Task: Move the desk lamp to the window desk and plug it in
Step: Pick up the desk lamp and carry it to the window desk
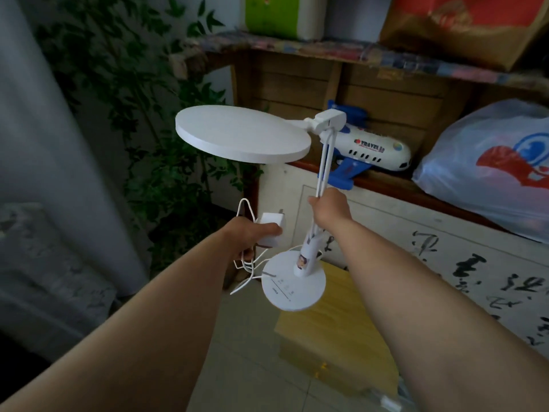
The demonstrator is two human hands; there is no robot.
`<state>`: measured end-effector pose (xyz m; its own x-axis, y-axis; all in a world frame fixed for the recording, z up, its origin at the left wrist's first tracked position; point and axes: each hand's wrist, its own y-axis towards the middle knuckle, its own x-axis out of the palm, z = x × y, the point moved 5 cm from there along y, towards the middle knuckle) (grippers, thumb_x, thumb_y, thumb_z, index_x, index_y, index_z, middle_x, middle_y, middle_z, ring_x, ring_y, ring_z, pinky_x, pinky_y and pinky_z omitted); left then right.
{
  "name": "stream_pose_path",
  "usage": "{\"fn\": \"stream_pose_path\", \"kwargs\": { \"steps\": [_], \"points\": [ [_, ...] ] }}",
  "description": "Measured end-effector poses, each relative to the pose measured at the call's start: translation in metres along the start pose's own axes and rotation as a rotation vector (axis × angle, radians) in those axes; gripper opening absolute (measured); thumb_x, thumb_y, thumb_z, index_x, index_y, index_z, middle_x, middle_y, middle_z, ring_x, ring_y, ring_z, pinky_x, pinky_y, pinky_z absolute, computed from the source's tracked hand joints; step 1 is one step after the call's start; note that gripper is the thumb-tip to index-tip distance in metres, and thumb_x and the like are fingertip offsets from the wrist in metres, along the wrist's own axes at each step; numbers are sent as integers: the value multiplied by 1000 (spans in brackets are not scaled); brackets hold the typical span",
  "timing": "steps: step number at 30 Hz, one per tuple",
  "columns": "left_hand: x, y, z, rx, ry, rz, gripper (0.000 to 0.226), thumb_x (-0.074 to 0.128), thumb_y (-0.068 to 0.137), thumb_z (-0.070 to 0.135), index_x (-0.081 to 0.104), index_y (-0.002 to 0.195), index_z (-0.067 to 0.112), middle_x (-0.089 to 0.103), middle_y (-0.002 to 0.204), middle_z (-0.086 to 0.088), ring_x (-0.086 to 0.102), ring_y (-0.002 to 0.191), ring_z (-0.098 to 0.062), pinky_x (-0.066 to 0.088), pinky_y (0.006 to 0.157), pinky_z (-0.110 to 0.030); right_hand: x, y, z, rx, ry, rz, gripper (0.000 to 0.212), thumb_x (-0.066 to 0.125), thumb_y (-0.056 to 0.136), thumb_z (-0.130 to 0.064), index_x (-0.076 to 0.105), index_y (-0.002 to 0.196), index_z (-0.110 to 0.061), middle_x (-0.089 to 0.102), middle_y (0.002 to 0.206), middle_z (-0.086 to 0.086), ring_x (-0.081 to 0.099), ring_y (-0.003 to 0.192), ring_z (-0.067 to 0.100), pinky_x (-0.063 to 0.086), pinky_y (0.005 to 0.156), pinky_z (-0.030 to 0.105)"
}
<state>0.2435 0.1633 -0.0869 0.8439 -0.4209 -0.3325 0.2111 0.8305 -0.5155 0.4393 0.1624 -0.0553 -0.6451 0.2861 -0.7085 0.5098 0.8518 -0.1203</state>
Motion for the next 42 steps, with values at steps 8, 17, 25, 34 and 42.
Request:
{"fn": "stream_pose_path", "kwargs": {
  "steps": [8, 17, 25, 34, 42],
  "points": [
    [-27, -26, -12, -49, -66, 145, 40, 74, 76, 38, 60, 80, 1, 46, 53, -9, 39, 39, -17, 35, 44, -23, 28, -12, -39, -141, -34, -123, 38, 50, 97, -28, 56, 122, 1, 61, 126, 18, 60, 115, 34, 49, 85, 35],
    [-58, -55, -37, -101, -191, 331, 47, 76, 73, 39, 64, 95, -1, 52, 64, -8, 40, 40, -15, 39, 45, -24, 53, -33, -78, -294, -43, -247, 37, 52, 96, -28, 56, 122, -2, 63, 121, 16, 63, 107, 31, 44, 70, 29],
    [-89, -117, -61, -130, -282, 515, 44, 76, 73, 39, 63, 94, 2, 49, 58, -6, 41, 38, -14, 36, 39, -18, 74, -72, -129, -488, -89, -349, 34, 55, 94, -27, 62, 116, -2, 67, 114, 15, 66, 101, 34, 55, 80, 37],
    [-143, -216, -106, -136, -437, 745, 34, 79, 69, 33, 62, 77, 5, 50, 46, -3, 39, 33, -14, 32, 37, -14, 101, -169, -213, -743, -147, -443, 39, 57, 91, -28, 63, 116, 1, 66, 119, 20, 63, 110, 36, 50, 82, 36],
    [-203, -326, -149, -124, -415, 909, 54, 81, 53, 44, 67, 82, 0, 56, 60, -11, 52, 51, -23, 43, 55, -27, 124, -293, -284, -937, -121, -517, 43, 57, 92, -31, 62, 120, 2, 63, 126, 21, 59, 118, 35, 47, 92, 33]
  ]
}}
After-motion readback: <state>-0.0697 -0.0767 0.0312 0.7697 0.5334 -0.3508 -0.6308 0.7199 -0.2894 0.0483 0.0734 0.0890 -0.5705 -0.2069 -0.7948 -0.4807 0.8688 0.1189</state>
